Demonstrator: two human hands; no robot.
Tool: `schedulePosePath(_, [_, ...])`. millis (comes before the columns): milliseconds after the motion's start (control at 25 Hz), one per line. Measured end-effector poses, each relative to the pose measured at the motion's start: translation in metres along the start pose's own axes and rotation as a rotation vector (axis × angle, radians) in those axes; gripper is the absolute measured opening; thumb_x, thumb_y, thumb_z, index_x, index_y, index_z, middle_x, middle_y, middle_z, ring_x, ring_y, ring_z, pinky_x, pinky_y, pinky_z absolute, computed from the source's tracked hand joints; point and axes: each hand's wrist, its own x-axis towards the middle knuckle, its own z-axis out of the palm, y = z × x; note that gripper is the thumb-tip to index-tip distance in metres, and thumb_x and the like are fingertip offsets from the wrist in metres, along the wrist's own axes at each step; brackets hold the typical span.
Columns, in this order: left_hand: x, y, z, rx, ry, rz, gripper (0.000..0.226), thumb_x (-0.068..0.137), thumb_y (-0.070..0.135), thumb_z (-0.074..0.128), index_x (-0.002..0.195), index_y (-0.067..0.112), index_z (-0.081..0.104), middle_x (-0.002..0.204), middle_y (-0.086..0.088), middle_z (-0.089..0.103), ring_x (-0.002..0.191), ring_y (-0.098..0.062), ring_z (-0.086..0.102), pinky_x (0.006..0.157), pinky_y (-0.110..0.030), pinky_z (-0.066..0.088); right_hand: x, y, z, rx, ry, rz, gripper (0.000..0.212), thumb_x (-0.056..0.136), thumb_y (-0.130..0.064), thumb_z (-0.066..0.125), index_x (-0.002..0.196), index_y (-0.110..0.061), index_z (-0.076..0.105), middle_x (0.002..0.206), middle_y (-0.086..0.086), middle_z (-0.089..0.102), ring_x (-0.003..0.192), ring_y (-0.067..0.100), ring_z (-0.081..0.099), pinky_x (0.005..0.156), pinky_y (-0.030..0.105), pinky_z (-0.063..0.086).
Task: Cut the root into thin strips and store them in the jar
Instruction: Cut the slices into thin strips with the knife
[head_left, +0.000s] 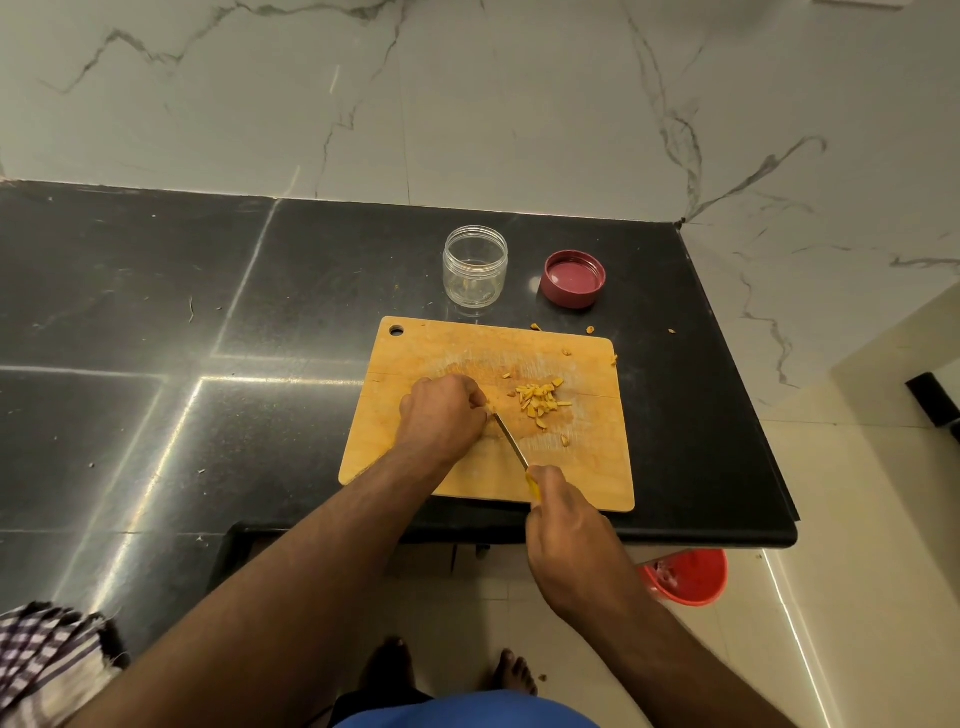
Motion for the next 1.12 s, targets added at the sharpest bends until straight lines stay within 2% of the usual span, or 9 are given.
schedulePosePath(120, [-0.001,-0.001,0.000,0.007,-0.004,0.002,0.018,0.091,0.030,0.070,0.108,0.026,0.074,0.106,0.007,0.071,0.107,-0.020,0.060,0.094,-0.047,0.051,0.004,0.000,-0.002,0.019,0.072,-0.013,0.032,0.102,-0.018,0.041,0.133,-0.023,0.041,0.099,-0.006,0.055,0.079,0.011,0.056,0.063,0.021,0.042])
schedulePosePath(280, [-0.002,-0.002,-0.001,0.012,-0.002,-0.004,0.018,0.092,0.027,0.068,0.108,0.025,0.074,0.105,0.006,0.072,0.105,-0.020,0.060,0.093,-0.047,0.052,0.014,-0.002,0.002,0.010,0.055,-0.013,0.034,0.102,-0.018,0.039,0.135,-0.021,0.040,0.100,-0.004,0.055,0.080,0.011,0.055,0.064,0.023,0.037])
schedulePosePath(520, [-0.002,-0.001,-0.001,-0.032,0.004,-0.014,0.012,0.090,0.024,0.068,0.098,0.026,0.077,0.098,0.009,0.072,0.100,-0.019,0.062,0.086,-0.045,0.056,0.023,-0.004,0.005,-0.008,0.017,-0.010,0.030,0.102,-0.020,0.037,0.132,-0.022,0.038,0.100,-0.001,0.057,0.080,0.014,0.056,0.066,0.033,0.048])
schedulePosePath(720, [-0.003,0.001,-0.003,-0.036,0.008,-0.027,0.012,0.090,0.026,0.068,0.098,0.026,0.077,0.097,0.011,0.072,0.100,-0.018,0.062,0.090,-0.046,0.053,0.028,-0.003,0.003,-0.052,-0.034,-0.008,0.029,0.102,-0.020,0.035,0.131,-0.022,0.037,0.102,0.002,0.057,0.082,0.019,0.058,0.071,0.038,0.051])
schedulePosePath(800, [-0.003,0.001,-0.005,-0.025,0.016,-0.038,0.010,0.090,0.028,0.068,0.096,0.028,0.076,0.096,0.012,0.072,0.100,-0.017,0.062,0.092,-0.047,0.051,0.021,-0.002,0.002,-0.046,-0.050,0.000,0.028,0.102,-0.020,0.036,0.130,-0.023,0.037,0.099,0.001,0.057,0.081,0.016,0.058,0.070,0.036,0.051])
schedulePosePath(880, [-0.004,0.001,-0.005,-0.021,0.022,-0.039,0.009,0.090,0.029,0.068,0.097,0.029,0.075,0.098,0.012,0.071,0.102,-0.016,0.061,0.094,-0.046,0.049,0.006,0.001,0.000,-0.029,-0.057,0.004,0.030,0.103,-0.021,0.038,0.132,-0.024,0.037,0.096,-0.003,0.056,0.078,0.013,0.057,0.066,0.027,0.049])
schedulePosePath(1000, [-0.006,0.002,-0.006,-0.004,0.030,-0.049,0.012,0.092,0.030,0.068,0.102,0.030,0.074,0.105,0.012,0.070,0.108,-0.017,0.058,0.096,-0.044,0.044,-0.005,0.005,-0.005,-0.010,-0.014,0.002,0.033,0.103,-0.019,0.040,0.136,-0.025,0.039,0.095,-0.009,0.054,0.072,0.007,0.054,0.056,0.015,0.040])
schedulePosePath(1120, [-0.006,0.001,-0.006,-0.002,0.043,-0.069,0.011,0.090,0.034,0.070,0.101,0.032,0.072,0.102,0.012,0.070,0.108,-0.017,0.057,0.095,-0.045,0.042,0.004,0.004,-0.004,-0.006,0.006,-0.003,0.034,0.103,-0.019,0.039,0.136,-0.025,0.039,0.098,-0.008,0.054,0.075,0.008,0.054,0.059,0.017,0.038])
